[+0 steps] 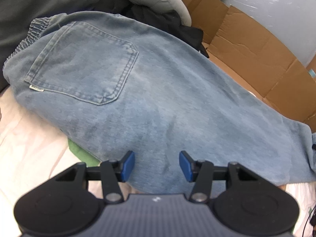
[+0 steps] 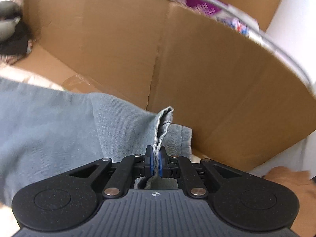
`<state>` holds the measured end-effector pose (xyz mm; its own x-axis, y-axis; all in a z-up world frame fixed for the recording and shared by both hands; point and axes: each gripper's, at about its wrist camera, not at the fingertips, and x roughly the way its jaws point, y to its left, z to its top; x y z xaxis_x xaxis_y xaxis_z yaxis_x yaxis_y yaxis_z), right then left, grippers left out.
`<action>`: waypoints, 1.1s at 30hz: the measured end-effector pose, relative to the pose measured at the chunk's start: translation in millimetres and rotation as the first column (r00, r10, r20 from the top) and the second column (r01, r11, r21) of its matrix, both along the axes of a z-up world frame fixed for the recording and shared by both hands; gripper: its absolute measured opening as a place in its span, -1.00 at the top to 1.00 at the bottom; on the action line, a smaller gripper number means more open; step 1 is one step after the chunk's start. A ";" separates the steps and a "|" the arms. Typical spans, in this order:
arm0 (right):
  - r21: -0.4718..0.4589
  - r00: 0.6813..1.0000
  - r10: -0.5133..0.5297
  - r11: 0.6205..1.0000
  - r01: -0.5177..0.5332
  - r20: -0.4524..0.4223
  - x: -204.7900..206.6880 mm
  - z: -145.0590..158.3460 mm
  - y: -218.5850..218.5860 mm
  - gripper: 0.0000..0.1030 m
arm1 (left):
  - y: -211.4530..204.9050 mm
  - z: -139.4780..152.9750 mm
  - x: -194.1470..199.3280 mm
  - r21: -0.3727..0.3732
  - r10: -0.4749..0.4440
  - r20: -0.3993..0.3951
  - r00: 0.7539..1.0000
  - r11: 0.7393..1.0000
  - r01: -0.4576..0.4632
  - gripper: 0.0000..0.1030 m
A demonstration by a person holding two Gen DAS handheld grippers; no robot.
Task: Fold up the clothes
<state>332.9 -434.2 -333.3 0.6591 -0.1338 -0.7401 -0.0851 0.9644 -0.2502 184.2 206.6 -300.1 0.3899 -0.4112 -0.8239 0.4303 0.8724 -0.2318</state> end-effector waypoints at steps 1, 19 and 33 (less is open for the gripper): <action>-0.009 1.000 -0.004 1.000 0.004 0.000 3.0 -1.3 -1.5 0.92 | -0.1 -0.8 0.0 0.002 0.002 -0.001 1.000 1.000 -0.002 -0.03; 0.081 0.993 -0.111 0.990 0.113 -0.026 39.2 -8.0 -48.5 0.92 | -3.1 -1.3 0.7 0.016 -0.010 0.007 1.000 1.000 0.010 -0.03; 0.116 0.997 -0.080 0.990 0.081 -0.017 -5.9 31.5 -47.2 0.24 | 1.9 4.3 -10.6 0.012 -0.026 -0.013 1.000 1.000 0.026 -0.03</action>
<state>327.0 -481.5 -301.9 0.6406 -0.0988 -0.7615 -0.0083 0.9907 -0.1356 173.7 208.5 -295.8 0.3689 -0.4110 -0.8337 0.4500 0.8638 -0.2266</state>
